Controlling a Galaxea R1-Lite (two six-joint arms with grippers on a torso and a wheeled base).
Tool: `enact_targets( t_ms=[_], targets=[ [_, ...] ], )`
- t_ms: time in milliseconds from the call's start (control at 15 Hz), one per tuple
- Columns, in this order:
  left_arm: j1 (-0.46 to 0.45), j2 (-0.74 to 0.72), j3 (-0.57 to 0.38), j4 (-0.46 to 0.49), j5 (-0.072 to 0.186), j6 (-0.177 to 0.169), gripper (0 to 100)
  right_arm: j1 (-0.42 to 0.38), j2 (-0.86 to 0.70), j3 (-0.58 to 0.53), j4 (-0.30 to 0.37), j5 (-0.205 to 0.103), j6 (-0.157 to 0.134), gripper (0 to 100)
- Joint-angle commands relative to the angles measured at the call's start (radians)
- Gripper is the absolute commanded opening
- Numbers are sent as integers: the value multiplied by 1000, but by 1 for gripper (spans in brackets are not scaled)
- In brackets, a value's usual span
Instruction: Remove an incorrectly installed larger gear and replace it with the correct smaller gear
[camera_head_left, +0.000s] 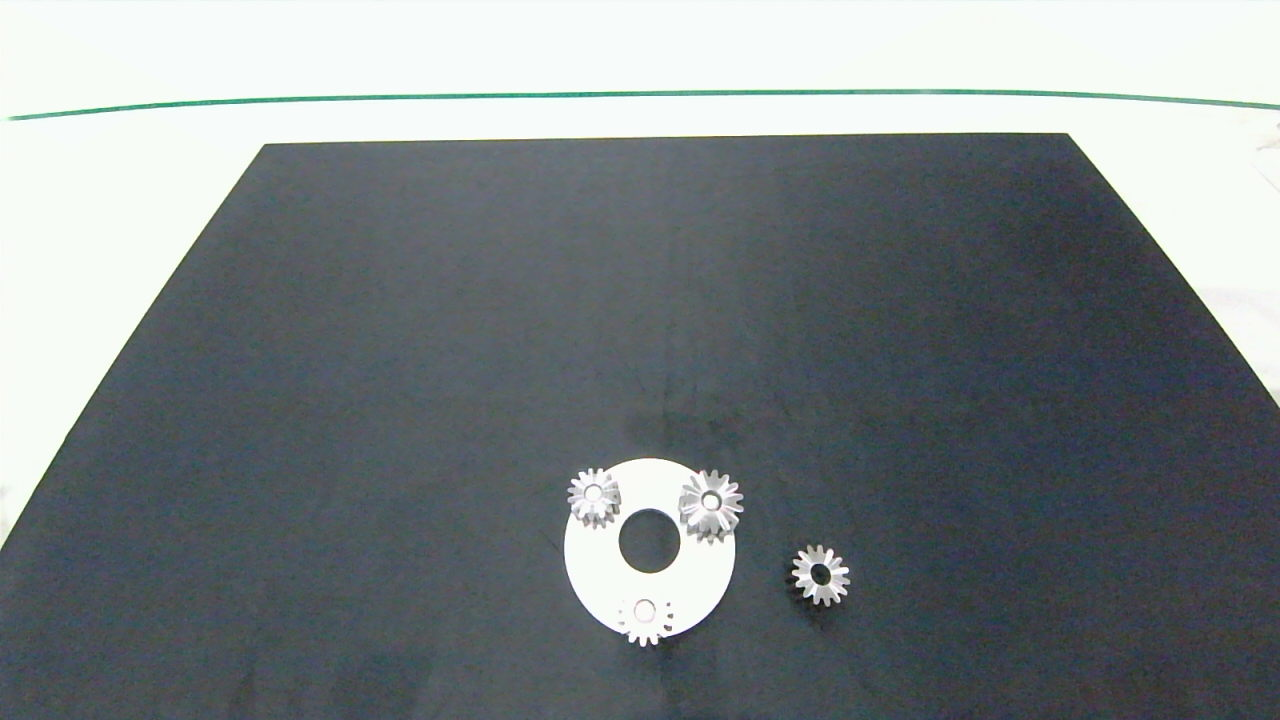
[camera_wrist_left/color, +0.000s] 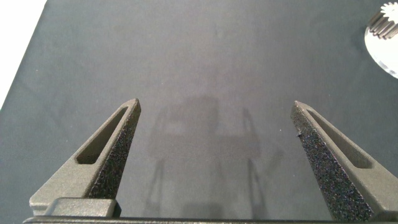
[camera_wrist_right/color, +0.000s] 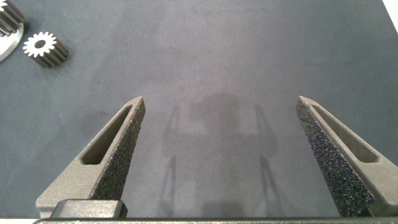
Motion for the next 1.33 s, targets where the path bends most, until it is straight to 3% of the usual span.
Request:
enact_targets(
  t_ms=[67,267,333,400,467,533,800,867,1000,1133,1200,1333],
  targets=[
    [1,0,0,0,-1,0,100,0,0,0,0,1,0,100],
    [1,2,-6,3,3,3,100,0,0,0,0,-1,-13,100],
    [2,8,-9,3,7,29,100,0,0,-2,0,-8,-14,100],
    [5,18,-38,12,13,103,100,0,0,-5,0,-13,-20,100],
    [21,51,-75,36,14,149,100,-2,0,-18,2,-15,-36,100],
    [44,103,-107,44,13,169,100,-5,21,-48,3,-15,-42,100],
    [84,353,-264,49,22,181,100,0,261,-227,14,-11,-46,100],
    [114,439,-316,50,31,191,100,3,325,-275,14,-5,-57,100],
    [131,630,-419,53,33,181,100,27,456,-339,-1,36,-119,100],
    [130,795,-480,50,36,175,100,72,543,-413,9,50,-172,100],
    [128,838,-491,49,37,184,100,93,621,-446,6,50,-183,100],
    [96,877,-546,50,37,256,100,112,804,-540,3,53,-189,100]
  ],
)
